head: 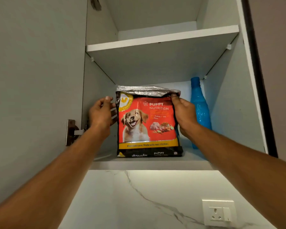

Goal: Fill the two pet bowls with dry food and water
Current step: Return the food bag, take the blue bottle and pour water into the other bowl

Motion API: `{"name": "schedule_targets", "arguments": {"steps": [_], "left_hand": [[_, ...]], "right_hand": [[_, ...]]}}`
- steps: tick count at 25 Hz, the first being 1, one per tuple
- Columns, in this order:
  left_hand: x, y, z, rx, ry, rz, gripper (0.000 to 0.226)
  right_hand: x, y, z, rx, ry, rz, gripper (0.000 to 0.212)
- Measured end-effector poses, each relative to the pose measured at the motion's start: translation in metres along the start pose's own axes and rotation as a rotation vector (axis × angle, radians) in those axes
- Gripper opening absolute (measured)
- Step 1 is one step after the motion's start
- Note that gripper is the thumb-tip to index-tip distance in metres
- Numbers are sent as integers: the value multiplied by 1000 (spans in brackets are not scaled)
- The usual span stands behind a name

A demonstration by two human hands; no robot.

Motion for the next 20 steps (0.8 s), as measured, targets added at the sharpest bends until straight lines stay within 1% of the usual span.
{"name": "schedule_targets", "arguments": {"steps": [2,3,5,6,8,9,10,11,13,14,15,17,18,20], "left_hand": [[2,5,-5,5,-7,-7,20],[2,7,-11,-2,-21,20,19],[4,6,-30,-51,-48,142,21],[6,4,-41,-78,-75,236,29],[10,-7,-65,-75,-207,474,62],[10,-11,-76,-65,-284,589,80],[10,-14,-83,-64,-336,676,92],[10,-15,-86,-74,-361,735,100],[7,-13,-80,-87,-340,856,114],[4,-12,-73,-83,-311,918,117],[1,-10,-65,-74,-283,983,115],[-6,-13,-51,-27,-241,1124,105],[-10,-16,-44,-4,-229,1191,102],[-15,-24,-28,11,-204,1279,98]], "right_hand": [[2,-5,3,-41,-35,-11,33],[3,-6,3,-67,-69,-56,36],[9,-11,-5,-92,-170,-219,50],[13,-11,-11,-81,-250,-309,56],[22,-15,-33,-95,-446,-443,58],[24,-17,-44,-135,-536,-501,58],[26,-19,-53,-175,-609,-550,59],[26,-19,-59,-209,-669,-593,61],[24,-17,-56,-259,-726,-652,58],[21,-16,-52,-289,-751,-665,57],[17,-13,-47,-323,-786,-685,61],[7,-2,-33,-381,-850,-770,80],[1,5,-26,-401,-882,-822,85],[-13,19,-14,-429,-940,-919,89]]}}
Point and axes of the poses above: each hand's wrist, its own z-axis towards the middle knuckle, its own x-axis out of the back of the hand, y = z × x, the point moved 3 cm from there along z, towards the middle knuckle, and after that the axes turned 11 degrees about x, right-handed, at the moved point
